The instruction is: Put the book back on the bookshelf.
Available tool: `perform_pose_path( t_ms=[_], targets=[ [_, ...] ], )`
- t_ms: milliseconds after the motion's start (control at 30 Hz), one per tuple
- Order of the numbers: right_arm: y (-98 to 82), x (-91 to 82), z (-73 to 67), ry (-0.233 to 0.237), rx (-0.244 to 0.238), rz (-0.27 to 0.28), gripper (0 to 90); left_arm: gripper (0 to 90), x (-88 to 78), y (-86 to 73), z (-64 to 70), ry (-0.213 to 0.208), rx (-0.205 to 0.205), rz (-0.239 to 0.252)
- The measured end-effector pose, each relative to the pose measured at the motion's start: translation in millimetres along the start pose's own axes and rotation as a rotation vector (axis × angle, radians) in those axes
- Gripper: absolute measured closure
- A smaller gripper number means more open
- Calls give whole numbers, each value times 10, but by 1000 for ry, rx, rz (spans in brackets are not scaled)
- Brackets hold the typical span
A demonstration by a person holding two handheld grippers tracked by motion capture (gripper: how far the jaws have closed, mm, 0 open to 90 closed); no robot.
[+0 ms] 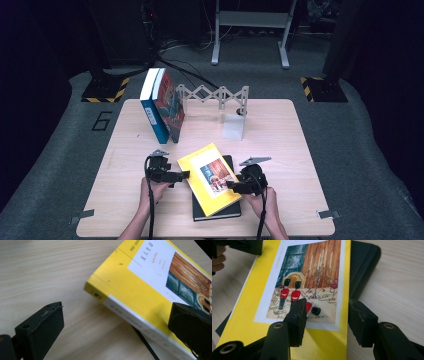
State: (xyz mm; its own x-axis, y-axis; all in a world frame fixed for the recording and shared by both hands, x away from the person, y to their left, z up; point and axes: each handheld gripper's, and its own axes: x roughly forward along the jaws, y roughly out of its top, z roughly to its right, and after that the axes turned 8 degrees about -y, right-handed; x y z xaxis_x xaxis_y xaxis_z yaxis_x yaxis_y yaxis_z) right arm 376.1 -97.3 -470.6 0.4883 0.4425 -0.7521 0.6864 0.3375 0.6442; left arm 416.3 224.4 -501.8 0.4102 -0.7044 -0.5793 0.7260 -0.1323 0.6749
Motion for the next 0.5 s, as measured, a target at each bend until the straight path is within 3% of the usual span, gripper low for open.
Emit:
perform_pose_path(
  t_ms=[100, 167, 200, 233, 267, 400, 500],
  targets=[
    [43, 28, -40, 2, -20, -11, 499, 2, 41, 24, 12, -5, 6, -8],
    [75, 49, -48, -1, -7, -18, 497, 2, 65, 38, 11, -4, 2, -7],
    [92, 73, -33, 1, -28, -3, 496, 2, 67, 48, 3, -13, 1, -19],
    [104, 79, -47, 0, -8, -14, 495, 2, 78, 56, -7, -17, 0, -21],
    [116, 98, -35, 2, -22, -3, 495, 2, 91, 63, -13, -28, -8, -21],
    [122, 119, -45, 7, 7, -2, 496, 4, 144, 82, -30, -49, -26, -21],
    [123, 131, -55, 4, -8, 4, 497, 5, 188, 99, -26, -65, -33, -22]
  ],
)
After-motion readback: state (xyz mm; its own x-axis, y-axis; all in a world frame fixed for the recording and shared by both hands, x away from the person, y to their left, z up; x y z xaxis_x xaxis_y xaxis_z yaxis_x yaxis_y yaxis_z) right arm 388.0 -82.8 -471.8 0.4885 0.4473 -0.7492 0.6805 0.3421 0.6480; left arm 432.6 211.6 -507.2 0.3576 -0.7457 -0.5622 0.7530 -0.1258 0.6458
